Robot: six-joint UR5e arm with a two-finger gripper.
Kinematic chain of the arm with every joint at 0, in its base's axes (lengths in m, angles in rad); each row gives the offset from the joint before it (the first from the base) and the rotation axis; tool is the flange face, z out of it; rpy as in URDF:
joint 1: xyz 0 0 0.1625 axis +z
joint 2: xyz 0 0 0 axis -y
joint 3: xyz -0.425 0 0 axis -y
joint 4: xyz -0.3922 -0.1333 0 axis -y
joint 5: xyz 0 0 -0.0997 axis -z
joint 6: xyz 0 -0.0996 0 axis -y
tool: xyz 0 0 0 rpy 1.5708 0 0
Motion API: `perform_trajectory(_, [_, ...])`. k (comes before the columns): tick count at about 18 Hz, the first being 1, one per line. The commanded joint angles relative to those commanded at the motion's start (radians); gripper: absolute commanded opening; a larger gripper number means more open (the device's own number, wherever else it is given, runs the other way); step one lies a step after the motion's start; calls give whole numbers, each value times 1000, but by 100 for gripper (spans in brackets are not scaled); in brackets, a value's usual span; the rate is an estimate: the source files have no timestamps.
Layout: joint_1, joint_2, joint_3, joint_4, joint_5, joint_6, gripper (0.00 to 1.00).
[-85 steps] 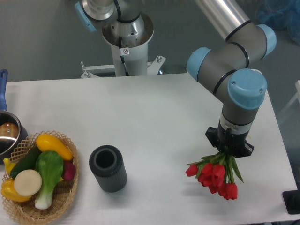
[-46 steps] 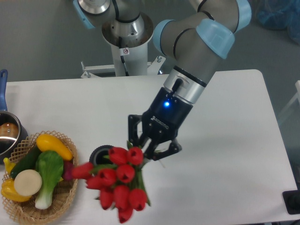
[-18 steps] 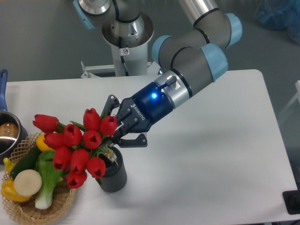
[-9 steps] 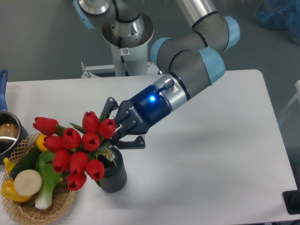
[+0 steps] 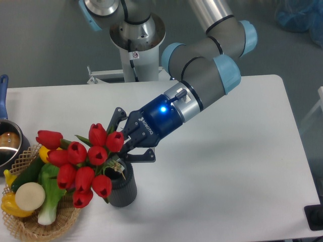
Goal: Insert the flowers into the vase
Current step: 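Lower the tulip stems down into the vase opening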
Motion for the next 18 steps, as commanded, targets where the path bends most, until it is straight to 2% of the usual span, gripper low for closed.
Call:
perform_trajectory(6, [-5,-3,0,0,0,0,4])
perform_trajectory(18, [-9,-52,0,2,15,2,5])
